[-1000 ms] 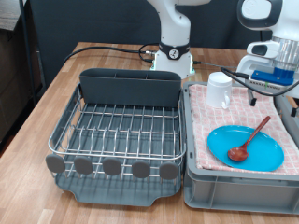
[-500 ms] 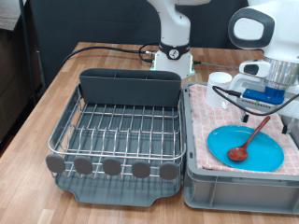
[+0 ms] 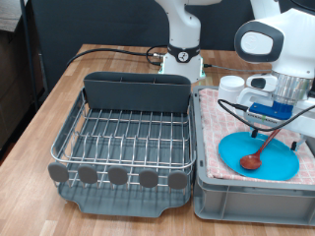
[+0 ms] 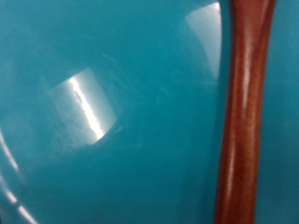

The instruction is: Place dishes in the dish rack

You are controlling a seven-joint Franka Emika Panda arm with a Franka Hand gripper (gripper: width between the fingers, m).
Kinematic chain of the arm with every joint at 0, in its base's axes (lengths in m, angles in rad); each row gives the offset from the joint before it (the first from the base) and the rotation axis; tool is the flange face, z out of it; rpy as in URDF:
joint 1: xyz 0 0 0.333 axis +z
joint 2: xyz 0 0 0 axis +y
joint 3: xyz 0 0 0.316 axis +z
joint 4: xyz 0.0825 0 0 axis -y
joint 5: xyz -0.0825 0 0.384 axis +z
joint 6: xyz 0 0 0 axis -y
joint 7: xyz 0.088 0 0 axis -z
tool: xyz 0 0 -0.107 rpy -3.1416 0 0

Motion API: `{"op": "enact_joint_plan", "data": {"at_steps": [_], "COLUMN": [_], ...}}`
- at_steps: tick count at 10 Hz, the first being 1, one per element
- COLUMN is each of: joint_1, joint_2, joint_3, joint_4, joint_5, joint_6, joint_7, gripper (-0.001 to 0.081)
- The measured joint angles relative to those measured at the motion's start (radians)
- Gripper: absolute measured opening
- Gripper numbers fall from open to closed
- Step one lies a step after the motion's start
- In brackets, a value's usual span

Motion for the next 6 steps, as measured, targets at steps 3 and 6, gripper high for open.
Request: {"op": "enact_joint_plan", "data": {"at_steps": [3,6], "joint_1": [0.008,0.011], "joint_2": [0.010,0.010], "joint_3": [-0.021,-0.032], "joint_4": [-0.011,-0.021], "joint_5": [-0.041,-0.068], "joint_6": [0.025,0.039], "joint_7": [0.052,0.089], "gripper": [0.0569,0.0386]}}
